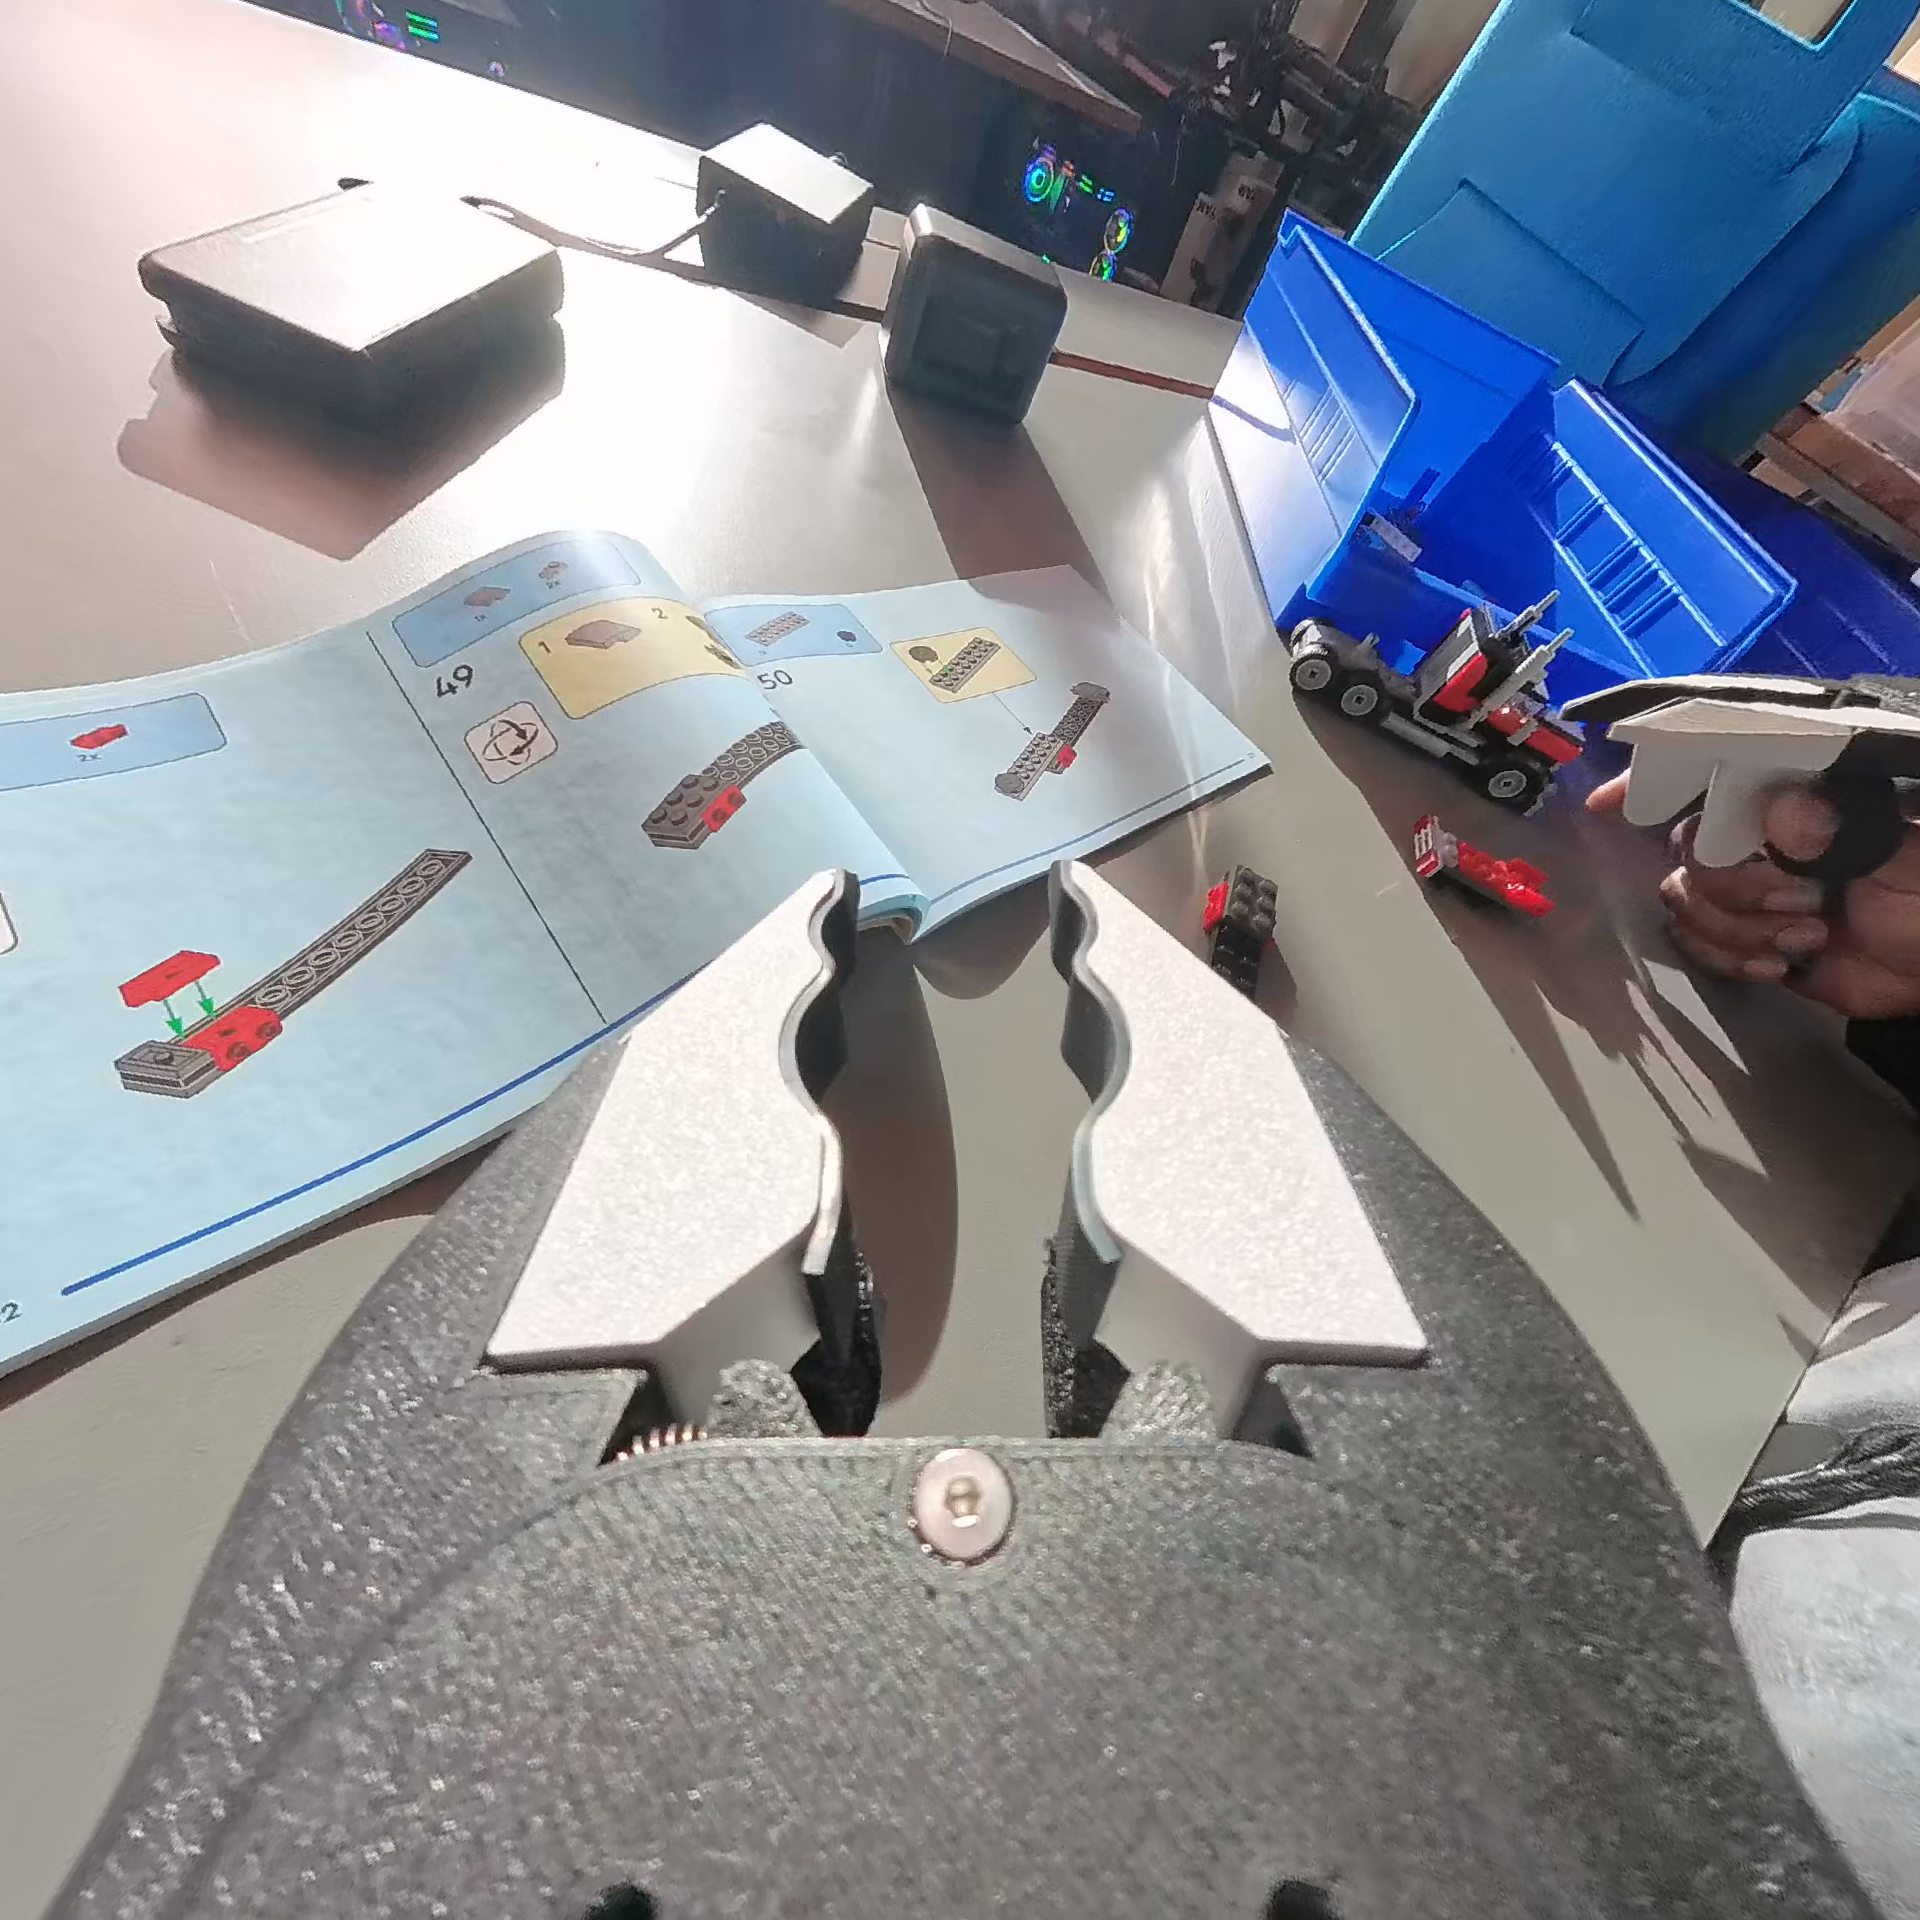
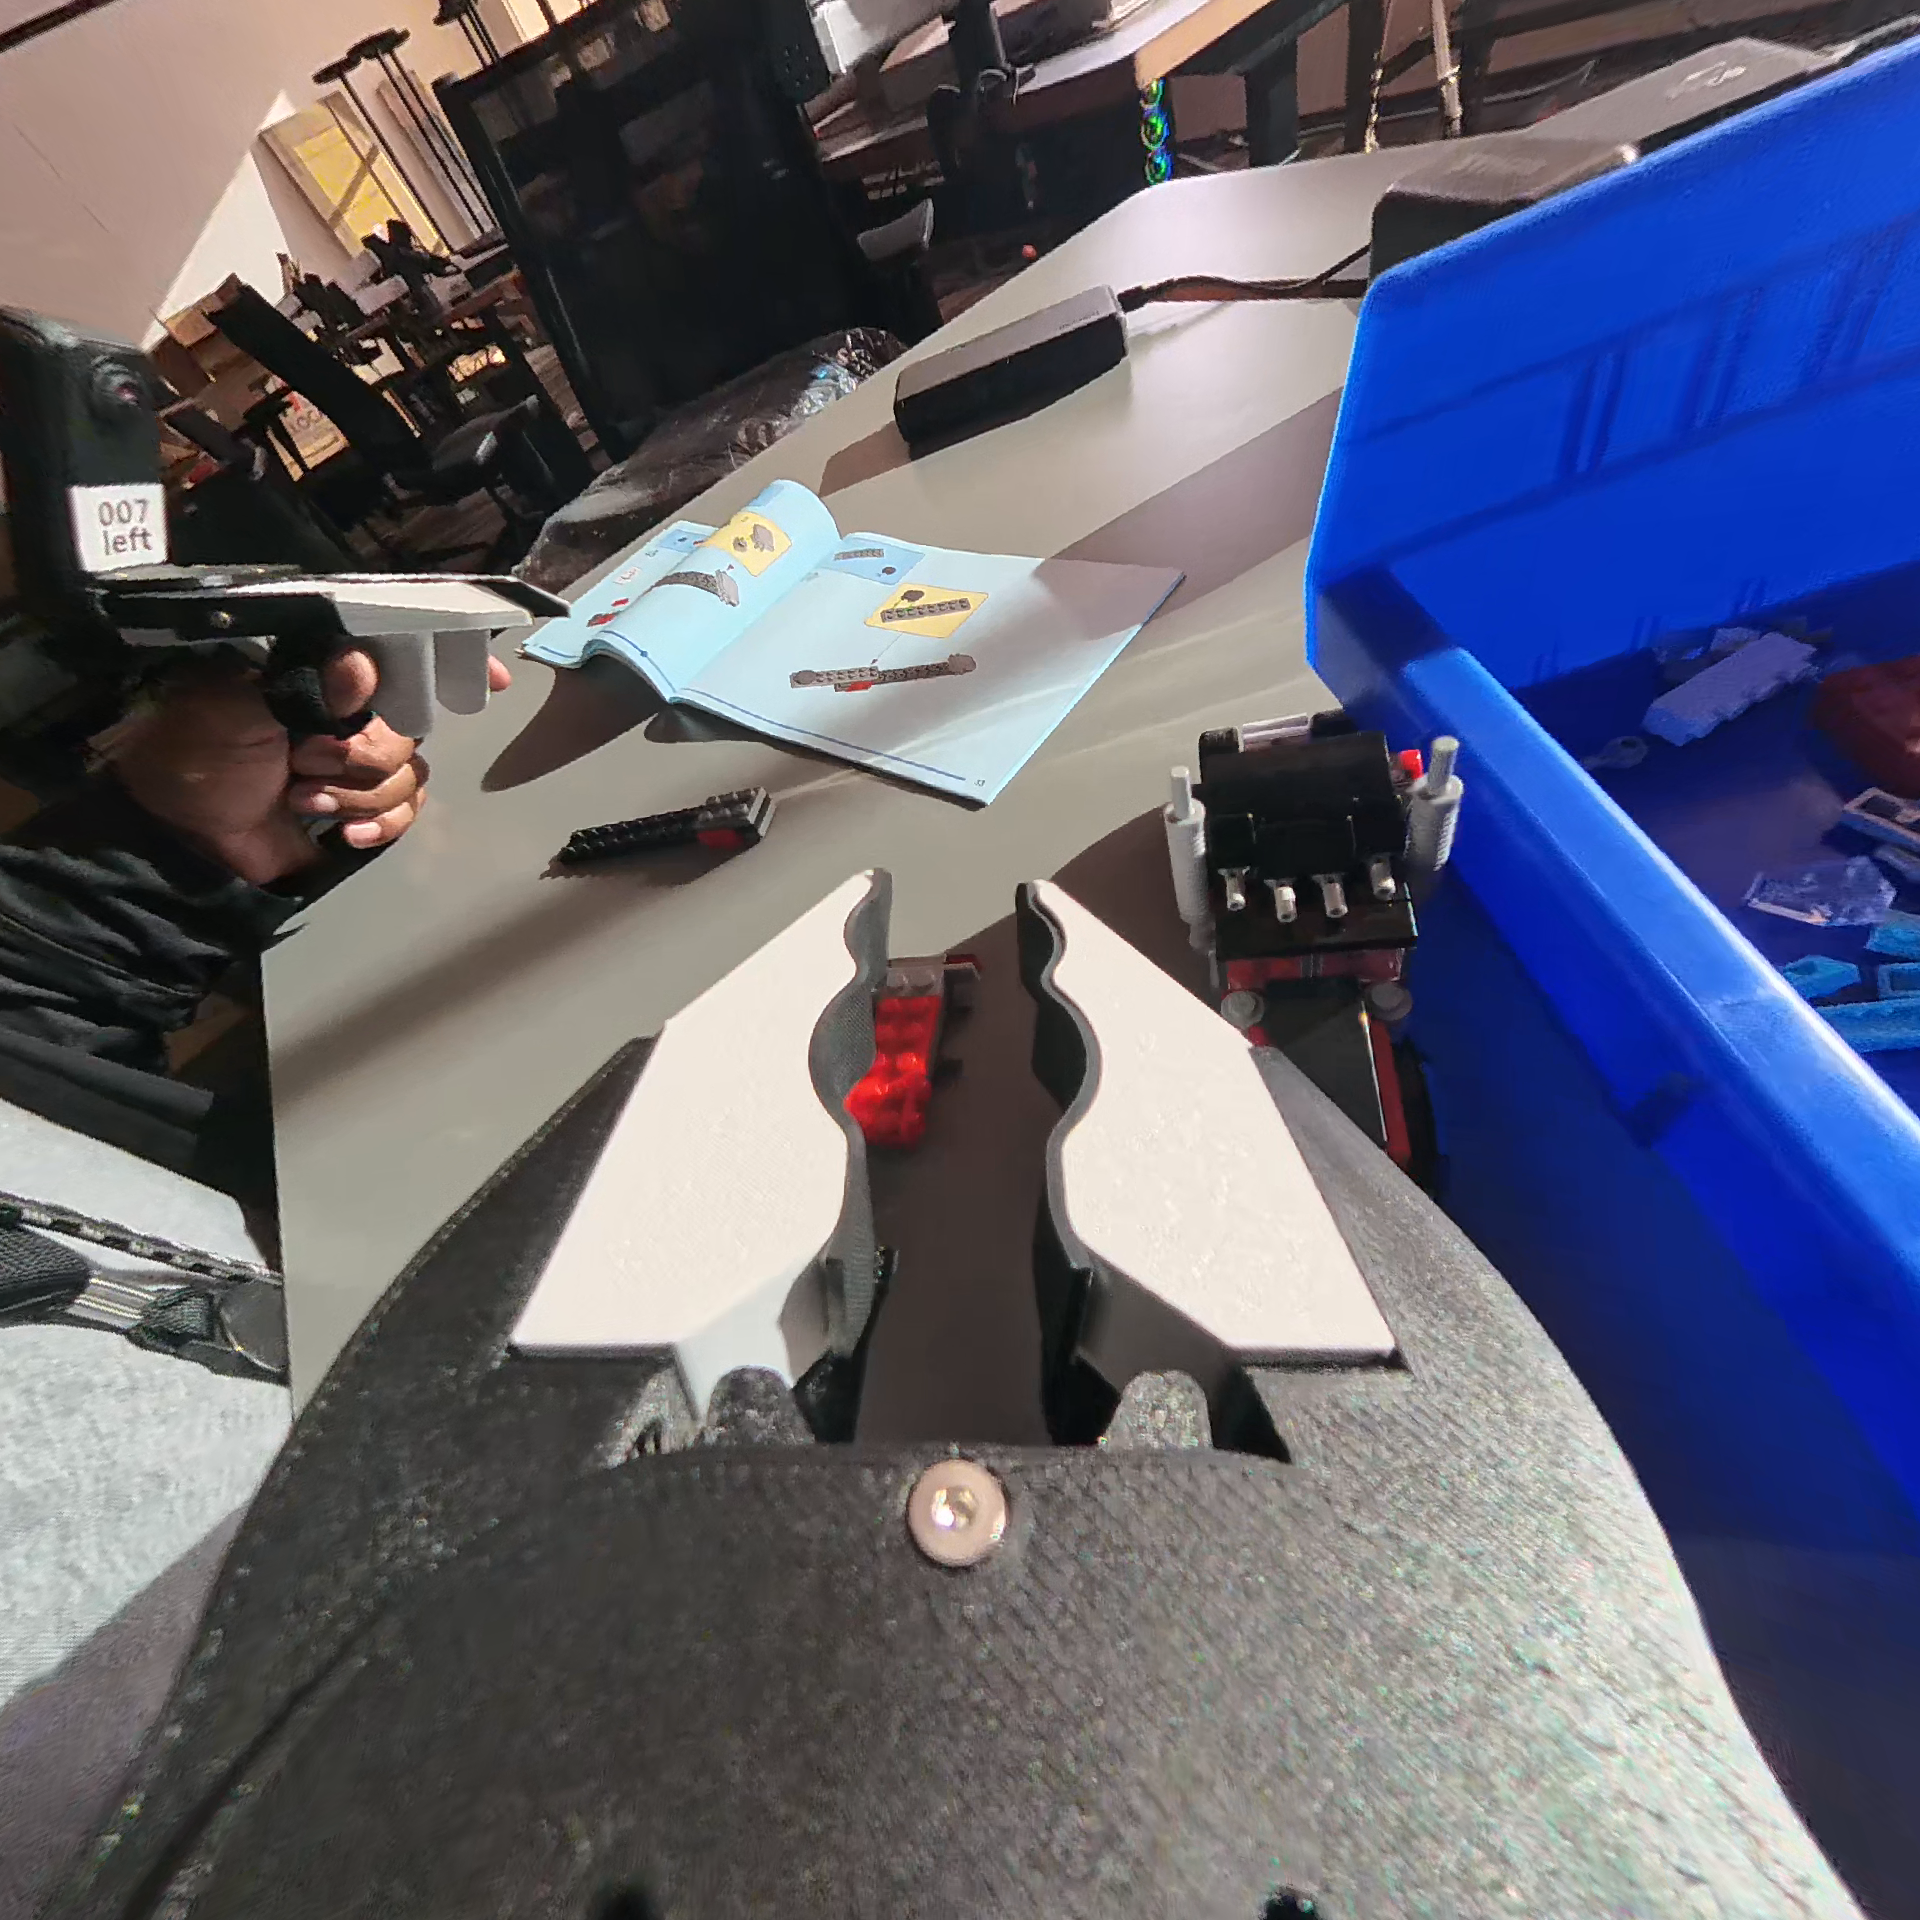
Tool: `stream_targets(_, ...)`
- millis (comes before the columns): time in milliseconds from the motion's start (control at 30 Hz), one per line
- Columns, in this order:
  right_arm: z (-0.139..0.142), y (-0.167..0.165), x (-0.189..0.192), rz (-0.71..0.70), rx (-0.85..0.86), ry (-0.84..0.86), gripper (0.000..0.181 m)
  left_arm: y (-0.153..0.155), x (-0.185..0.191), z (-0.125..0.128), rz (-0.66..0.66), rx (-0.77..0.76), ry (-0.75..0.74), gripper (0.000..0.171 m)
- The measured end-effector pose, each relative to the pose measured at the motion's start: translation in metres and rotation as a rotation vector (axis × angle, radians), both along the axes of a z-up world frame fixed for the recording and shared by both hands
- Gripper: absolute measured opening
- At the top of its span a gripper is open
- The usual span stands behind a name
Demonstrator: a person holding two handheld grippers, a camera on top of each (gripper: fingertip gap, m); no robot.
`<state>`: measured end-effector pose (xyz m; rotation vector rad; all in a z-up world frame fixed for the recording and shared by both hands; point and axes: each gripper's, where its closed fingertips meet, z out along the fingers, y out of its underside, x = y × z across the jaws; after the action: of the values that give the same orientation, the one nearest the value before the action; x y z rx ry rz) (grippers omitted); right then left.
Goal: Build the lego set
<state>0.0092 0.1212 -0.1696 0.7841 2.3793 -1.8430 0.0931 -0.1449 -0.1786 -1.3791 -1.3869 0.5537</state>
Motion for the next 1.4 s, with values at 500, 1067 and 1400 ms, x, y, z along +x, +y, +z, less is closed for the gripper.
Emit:
stream_targets(500, 0.028, 0.047, -0.002, -0.023, -0.247, -0.039, 0.026, 0.003, -0.003, -0.012, 0.021, -0.118, -0.063, 0.037)
stream_targets(1067, 0.039, 0.102, -0.017, -0.129, -0.347, -0.019, 0.025, 0.005, -0.01, -0.032, 0.066, -0.331, -0.169, 0.034)
stream_targets(1400, 0.038, 0.102, -0.018, -0.128, -0.356, -0.04, 0.025, 0.005, -0.009, -0.032, 0.063, -0.335, -0.168, 0.033)
